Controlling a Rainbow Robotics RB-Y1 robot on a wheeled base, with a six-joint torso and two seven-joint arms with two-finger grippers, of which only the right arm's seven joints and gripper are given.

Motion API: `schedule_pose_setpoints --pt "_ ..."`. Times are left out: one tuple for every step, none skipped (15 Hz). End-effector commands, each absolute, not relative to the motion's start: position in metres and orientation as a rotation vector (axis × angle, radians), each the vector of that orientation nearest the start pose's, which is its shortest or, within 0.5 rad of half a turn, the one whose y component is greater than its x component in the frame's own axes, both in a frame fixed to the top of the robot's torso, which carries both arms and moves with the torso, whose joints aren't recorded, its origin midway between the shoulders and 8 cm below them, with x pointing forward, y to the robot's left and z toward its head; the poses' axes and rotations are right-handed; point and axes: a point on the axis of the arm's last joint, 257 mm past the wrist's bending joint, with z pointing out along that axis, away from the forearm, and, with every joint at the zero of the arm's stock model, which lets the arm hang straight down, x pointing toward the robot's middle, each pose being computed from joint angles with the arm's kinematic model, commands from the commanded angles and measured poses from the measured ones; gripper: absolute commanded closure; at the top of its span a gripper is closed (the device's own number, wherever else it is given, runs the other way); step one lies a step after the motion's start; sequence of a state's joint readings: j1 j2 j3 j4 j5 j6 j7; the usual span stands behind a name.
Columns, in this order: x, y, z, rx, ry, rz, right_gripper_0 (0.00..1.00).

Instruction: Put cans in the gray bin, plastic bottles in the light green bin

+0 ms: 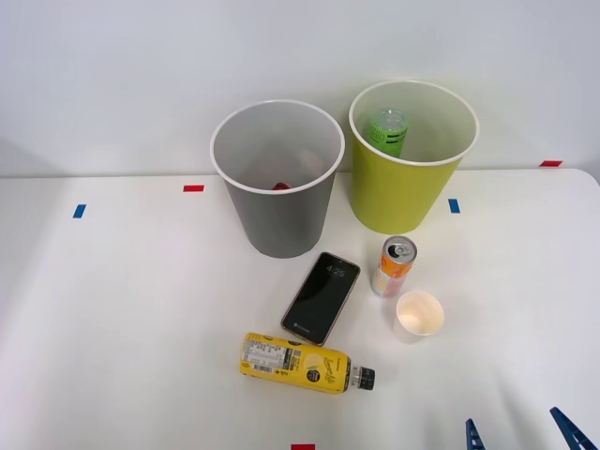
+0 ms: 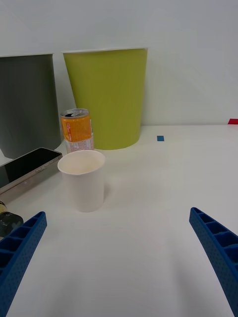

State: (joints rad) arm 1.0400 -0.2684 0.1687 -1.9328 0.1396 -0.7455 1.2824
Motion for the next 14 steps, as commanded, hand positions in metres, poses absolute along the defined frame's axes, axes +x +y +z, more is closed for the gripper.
schedule_pose_setpoints --pt "0.214 -0.247 -0.254 -0.079 1.521 0.11 0.0" --pt "0.214 -0.247 -0.254 -0.079 1.521 0.11 0.0" --pt "0.214 -0.247 -0.254 -0.079 1.521 0.11 0.0" --pt "0.216 -0.25 -0.267 -0.062 1.546 0.101 0.0" --pt "0.215 -0.247 -0.267 -0.06 1.537 0.112 0.0" --pt "0.216 -0.244 -0.262 -0.061 1.516 0.12 0.0" --pt "0.221 -0.242 -0.255 -0.072 1.498 0.128 0.0" --pt "0.223 -0.24 -0.252 -0.078 1.488 0.145 0.0" --pt "0.225 -0.238 -0.25 -0.09 1.483 0.173 0.0" --pt "0.228 -0.236 -0.248 -0.106 1.478 0.193 0.0" --pt "0.23 -0.233 -0.246 -0.129 1.472 0.222 0.0" --pt "0.234 -0.228 -0.243 -0.153 1.464 0.26 0.0" --pt "0.239 -0.223 -0.24 -0.181 1.452 0.295 0.0" --pt "0.246 -0.219 -0.238 -0.211 1.45 0.314 0.0"
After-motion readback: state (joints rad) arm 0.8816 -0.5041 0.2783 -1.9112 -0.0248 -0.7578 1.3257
